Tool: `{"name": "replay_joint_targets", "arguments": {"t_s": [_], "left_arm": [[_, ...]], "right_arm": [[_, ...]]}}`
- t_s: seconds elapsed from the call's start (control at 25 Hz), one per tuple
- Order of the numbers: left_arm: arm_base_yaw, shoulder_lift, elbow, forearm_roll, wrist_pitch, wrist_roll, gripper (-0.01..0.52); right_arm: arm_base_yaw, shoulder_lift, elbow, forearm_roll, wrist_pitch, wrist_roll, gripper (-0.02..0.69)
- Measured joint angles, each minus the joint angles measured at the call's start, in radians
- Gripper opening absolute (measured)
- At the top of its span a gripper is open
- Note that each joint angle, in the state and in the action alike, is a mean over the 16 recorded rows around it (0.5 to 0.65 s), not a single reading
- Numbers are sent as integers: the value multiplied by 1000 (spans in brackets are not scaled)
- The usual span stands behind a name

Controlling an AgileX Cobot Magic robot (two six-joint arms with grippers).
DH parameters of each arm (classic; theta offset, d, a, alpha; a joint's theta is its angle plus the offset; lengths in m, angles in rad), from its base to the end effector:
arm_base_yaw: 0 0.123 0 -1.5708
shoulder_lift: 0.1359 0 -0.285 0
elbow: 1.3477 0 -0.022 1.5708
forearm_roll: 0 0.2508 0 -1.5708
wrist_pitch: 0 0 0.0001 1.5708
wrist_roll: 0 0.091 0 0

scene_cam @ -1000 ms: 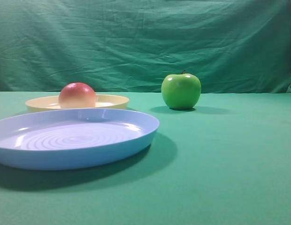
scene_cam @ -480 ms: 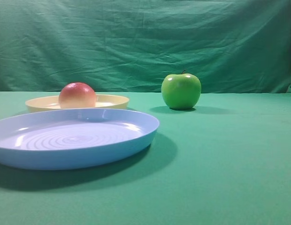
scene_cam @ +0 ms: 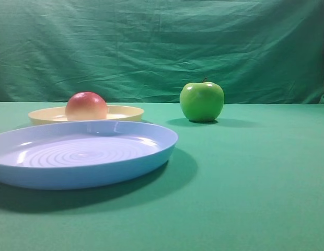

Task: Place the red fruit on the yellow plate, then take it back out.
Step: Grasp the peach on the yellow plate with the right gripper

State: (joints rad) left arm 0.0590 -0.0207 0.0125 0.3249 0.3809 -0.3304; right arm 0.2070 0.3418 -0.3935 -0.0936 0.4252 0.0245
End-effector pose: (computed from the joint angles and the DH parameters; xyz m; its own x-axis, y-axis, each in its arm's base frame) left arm 0.0508 0.0138 0.1776 -0.2589 -0.0425 -0.9650 -0.1799 0.9837 0.0050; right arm 0.0785 0.0129 0.2849 -0.2640 -0.1175 -0.9573 -0.1855 0.9802 -0.0691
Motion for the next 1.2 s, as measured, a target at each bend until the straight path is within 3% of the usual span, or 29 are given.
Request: {"name": "replay_joint_targets", "arguments": {"t_s": [0.56, 1.2], "left_arm": [[0, 0, 0, 0, 0, 0, 0], [0, 0, 0, 0, 0, 1, 0]], "right_arm": [[223, 516, -515, 83, 391, -110, 0], [341, 991, -817, 241, 401, -255, 0]]}}
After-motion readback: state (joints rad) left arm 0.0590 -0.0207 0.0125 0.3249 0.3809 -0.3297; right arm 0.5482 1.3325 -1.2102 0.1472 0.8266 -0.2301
